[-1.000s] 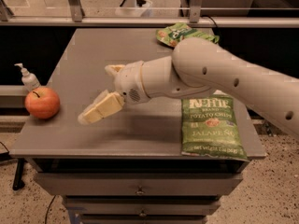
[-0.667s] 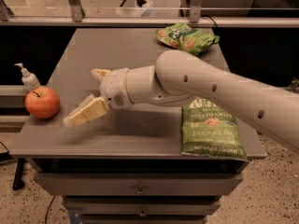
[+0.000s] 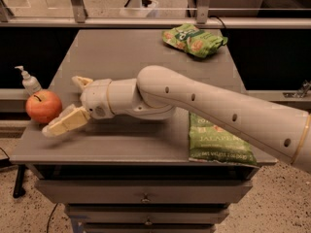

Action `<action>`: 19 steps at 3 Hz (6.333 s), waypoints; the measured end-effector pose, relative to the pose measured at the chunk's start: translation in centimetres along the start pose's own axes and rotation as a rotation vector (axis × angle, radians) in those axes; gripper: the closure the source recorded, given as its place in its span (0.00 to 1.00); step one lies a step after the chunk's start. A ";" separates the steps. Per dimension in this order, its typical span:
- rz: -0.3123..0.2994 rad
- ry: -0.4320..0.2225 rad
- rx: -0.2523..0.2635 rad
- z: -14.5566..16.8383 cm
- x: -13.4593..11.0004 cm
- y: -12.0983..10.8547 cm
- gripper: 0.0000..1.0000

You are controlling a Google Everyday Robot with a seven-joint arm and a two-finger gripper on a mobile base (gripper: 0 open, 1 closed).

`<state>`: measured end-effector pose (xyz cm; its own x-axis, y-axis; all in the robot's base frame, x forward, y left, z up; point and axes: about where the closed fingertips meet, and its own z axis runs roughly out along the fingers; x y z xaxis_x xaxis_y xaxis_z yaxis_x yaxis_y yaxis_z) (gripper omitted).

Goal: Move apple near green rice chip bag

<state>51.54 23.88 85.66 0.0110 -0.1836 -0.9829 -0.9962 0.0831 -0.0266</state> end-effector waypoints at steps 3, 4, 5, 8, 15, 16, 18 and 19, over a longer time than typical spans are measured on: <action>0.013 -0.079 -0.005 3.8 -0.3 0.4 0.64; 0.006 -0.070 0.039 2.0 -0.3 -0.6 0.88; -0.026 -0.039 0.121 -2.9 -1.1 -3.4 1.00; -0.082 0.042 0.260 -13.5 -2.2 -8.0 1.00; 0.015 0.136 0.744 -43.4 6.9 -24.7 1.00; 0.035 0.130 0.749 -43.5 7.7 -26.1 0.82; 0.053 0.116 0.737 -43.0 8.8 -27.5 0.36; 0.061 0.108 0.731 -42.7 9.1 -27.6 0.12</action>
Offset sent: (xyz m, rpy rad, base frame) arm 0.0038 0.0454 -0.0046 0.1014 0.0030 0.0049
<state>75.41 -21.94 85.22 -0.0882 -0.2499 -0.9642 -0.6827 0.7201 -0.1242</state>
